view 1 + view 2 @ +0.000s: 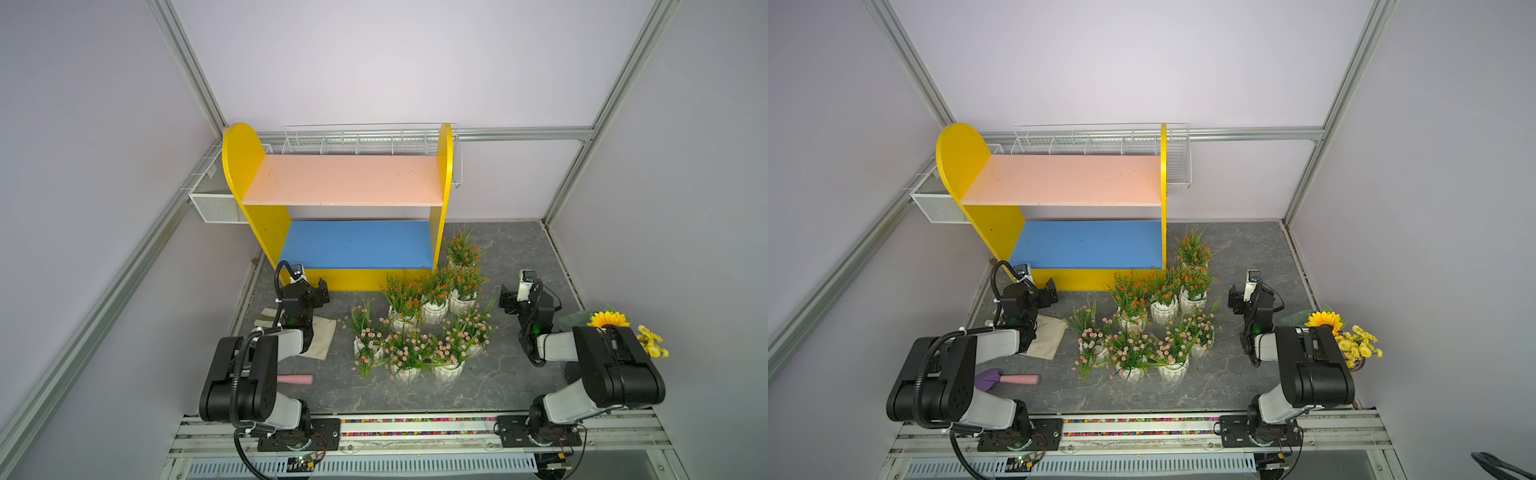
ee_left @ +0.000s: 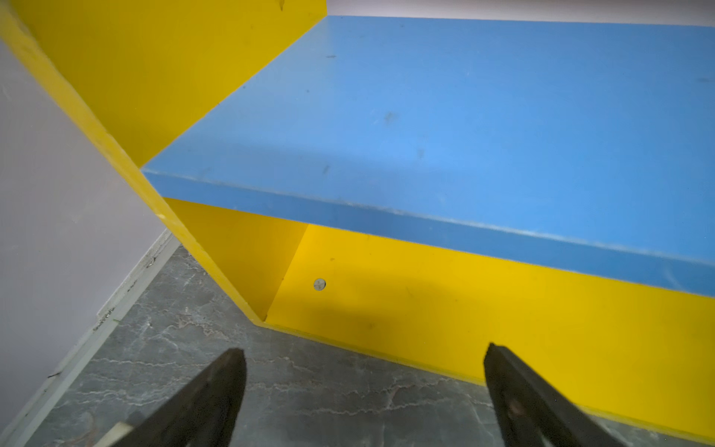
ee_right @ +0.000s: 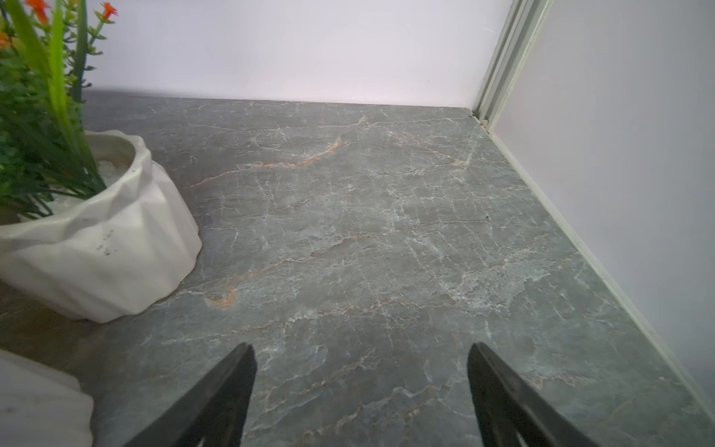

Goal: Place the baby's breath potted plants on the rack by color
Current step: Pick up the baby's breath potted plant from the center of the board.

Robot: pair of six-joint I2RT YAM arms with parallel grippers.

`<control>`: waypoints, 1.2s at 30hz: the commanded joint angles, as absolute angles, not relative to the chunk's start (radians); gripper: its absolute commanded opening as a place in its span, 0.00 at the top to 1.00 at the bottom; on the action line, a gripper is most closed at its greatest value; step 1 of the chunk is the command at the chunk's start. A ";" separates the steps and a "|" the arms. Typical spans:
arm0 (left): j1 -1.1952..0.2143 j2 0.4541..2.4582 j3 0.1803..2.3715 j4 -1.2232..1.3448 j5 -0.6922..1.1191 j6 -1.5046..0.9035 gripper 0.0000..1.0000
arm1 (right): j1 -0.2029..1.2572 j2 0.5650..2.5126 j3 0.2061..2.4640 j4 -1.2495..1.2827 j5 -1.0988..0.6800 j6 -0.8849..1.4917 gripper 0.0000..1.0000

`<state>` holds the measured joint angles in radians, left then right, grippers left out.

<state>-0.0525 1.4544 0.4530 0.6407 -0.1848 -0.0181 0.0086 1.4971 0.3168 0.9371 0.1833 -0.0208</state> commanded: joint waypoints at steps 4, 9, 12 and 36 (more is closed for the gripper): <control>-0.072 1.303 0.547 0.438 -0.274 -0.045 0.01 | 0.025 1.298 0.318 0.823 0.296 0.000 0.12; -0.086 1.143 0.559 0.295 -0.327 -0.105 0.01 | 0.031 1.121 0.324 0.682 0.336 0.077 0.12; -0.104 1.047 0.568 0.227 -0.325 -0.087 0.01 | 0.032 1.021 0.403 0.423 0.324 0.129 0.12; -0.204 0.809 0.732 -0.042 0.138 -0.271 0.01 | 0.040 0.758 0.608 -0.658 0.014 0.498 0.11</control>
<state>-0.1841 0.8307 0.6968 -0.0067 0.1318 -0.2687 0.0311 0.7822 0.6498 -0.5484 0.0959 0.4152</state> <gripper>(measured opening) 0.989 0.903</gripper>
